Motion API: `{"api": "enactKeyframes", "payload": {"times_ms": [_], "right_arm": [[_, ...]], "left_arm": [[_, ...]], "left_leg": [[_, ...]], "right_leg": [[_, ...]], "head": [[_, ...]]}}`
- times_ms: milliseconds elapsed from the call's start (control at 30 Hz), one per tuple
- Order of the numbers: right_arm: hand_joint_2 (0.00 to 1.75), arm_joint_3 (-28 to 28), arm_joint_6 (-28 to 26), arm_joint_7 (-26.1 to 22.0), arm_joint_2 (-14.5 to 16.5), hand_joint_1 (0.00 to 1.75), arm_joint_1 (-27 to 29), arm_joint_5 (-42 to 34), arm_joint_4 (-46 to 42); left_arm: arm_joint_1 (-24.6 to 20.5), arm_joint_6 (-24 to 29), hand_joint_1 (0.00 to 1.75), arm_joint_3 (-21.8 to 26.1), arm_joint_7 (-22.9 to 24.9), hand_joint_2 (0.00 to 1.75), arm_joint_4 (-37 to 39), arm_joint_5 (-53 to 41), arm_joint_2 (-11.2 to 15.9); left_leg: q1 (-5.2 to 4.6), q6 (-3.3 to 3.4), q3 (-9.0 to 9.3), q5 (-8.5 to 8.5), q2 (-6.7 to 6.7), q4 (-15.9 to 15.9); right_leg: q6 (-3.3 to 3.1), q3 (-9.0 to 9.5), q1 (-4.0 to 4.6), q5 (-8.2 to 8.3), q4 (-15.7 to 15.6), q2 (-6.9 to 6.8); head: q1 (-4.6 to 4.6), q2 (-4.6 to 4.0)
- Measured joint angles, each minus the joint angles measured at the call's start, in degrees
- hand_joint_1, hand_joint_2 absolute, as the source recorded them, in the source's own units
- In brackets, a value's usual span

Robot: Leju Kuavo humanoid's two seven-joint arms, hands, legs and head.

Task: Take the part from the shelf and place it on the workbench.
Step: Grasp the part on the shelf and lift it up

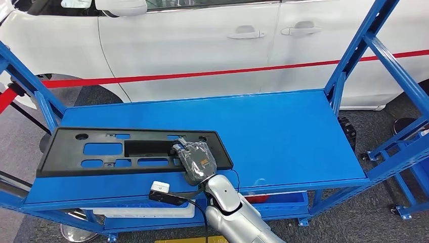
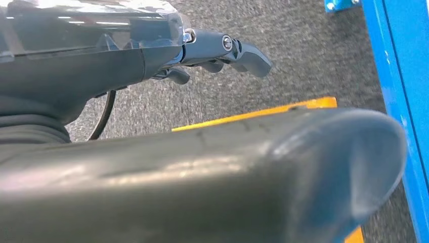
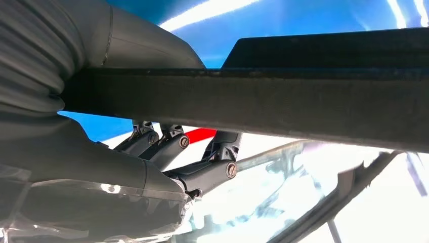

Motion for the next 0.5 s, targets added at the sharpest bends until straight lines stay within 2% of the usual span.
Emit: {"api": "enactKeyframes", "payload": {"times_ms": [67,100,133,200,267,300,333,400,433,467,500], "right_arm": [[1.75,-0.6,0.0,-0.7,-1.0,1.75,1.6,-2.6,-6.0],[1.75,-0.9,0.0,-1.1,-1.4,1.75,2.4,-3.9,-8.8],[1.75,-1.2,0.0,-1.5,-1.9,1.75,3.1,-5.4,-11.6],[1.75,-1.6,0.0,-2.8,-2.8,1.75,4.6,-8.6,-16.5],[1.75,-2.3,-0.1,-4.6,-3.7,1.75,5.9,-13.2,-20.9],[1.75,-2.5,-0.1,-5.7,-4.2,1.75,6.5,-16.2,-23.0],[1.75,-2.9,0.0,-7.0,-4.7,1.75,7.1,-19.8,-25.2],[1.75,-3.6,0.1,-9.8,-5.6,1.75,8.6,-28.0,-29.3],[1.75,-4.1,0.2,-11.3,-6.1,1.75,9.5,-32.4,-31.2],[1.75,-4.6,0.5,-12.7,-6.5,1.75,10.5,-36.7,-33.1],[1.75,-5.1,0.9,-14.1,-6.9,1.75,11.5,-41.1,-35.0]], "left_arm": [[0.1,0.2,0.00,0.4,-0.1,0.00,0.0,0.2,0.0],[0.1,0.3,0.00,0.6,-0.1,0.00,0.0,0.3,0.0],[0.1,0.3,0.00,0.8,-0.2,0.00,0.0,0.3,0.0],[0.2,0.4,0.00,1.1,-0.3,0.00,0.0,0.5,0.0],[0.2,0.5,0.00,1.3,-0.4,0.00,0.0,0.8,-0.1],[0.2,0.5,0.00,1.4,-0.5,0.00,0.0,0.9,-0.1],[0.1,0.5,0.00,1.5,-0.6,0.00,0.0,1.0,-0.2],[0.1,0.6,0.00,1.7,-0.8,0.00,0.0,1.1,-0.2],[0.1,0.6,0.00,1.9,-0.9,0.00,0.0,1.2,-0.2],[0.2,0.5,0.00,2.1,-1.0,0.00,0.0,1.2,-0.2],[0.2,0.5,0.00,2.2,-1.2,0.00,0.0,1.3,-0.2]], "left_leg": [[-0.11,0.42,3.72,3.62,0.00,-8.1],[-0.24,0.70,4.91,4.49,-0.04,-10.8],[-0.40,0.97,5.39,4.66,-0.09,-12.2],[-0.60,1.64,5.26,4.66,-0.17,-12.5],[-0.44,2.48,5.39,4.98,-0.12,-13.0],[-0.35,2.90,5.48,5.12,-0.08,-13.2],[-0.36,3.23,5.53,5.18,-0.05,-13.3],[-0.55,3.61,5.52,5.11,-0.06,-13.3],[-0.63,3.67,5.56,5.05,-0.09,-13.3],[-0.69,3.70,5.61,4.98,-0.14,-13.2],[-0.74,3.69,5.70,4.86,-0.20,-13.1]], "right_leg": [[0.34,0.10,0.09,-0.18,0.1,0.12],[0.61,0.01,0.15,-0.18,0.1,0.16],[0.91,-0.15,0.20,-0.15,0.2,0.18],[1.64,-0.35,0.19,0.04,0.0,0.20],[2.31,-0.70,0.09,-0.75,0.9,0.16],[2.51,-1.54,0.09,-1.96,2.8,0.14],[2.63,-3.03,0.02,-3.71,5.9,0.12],[2.73,-6.94,0.02,-6.96,13.7,0.11],[2.75,-8.24,0.02,-7.36,16.0,0.11],[2.70,-8.51,0.02,-6.62,16.2,0.11],[2.57,-7.54,0.03,-4.84,13.9,0.10]], "head": [[0.01,-0.01],[0.02,-0.01],[0.04,-0.01],[0.06,0.00],[0.10,0.00],[0.11,0.00],[0.14,0.00],[0.16,0.00],[0.16,-0.01],[0.16,-0.01],[0.16,-0.01]]}}
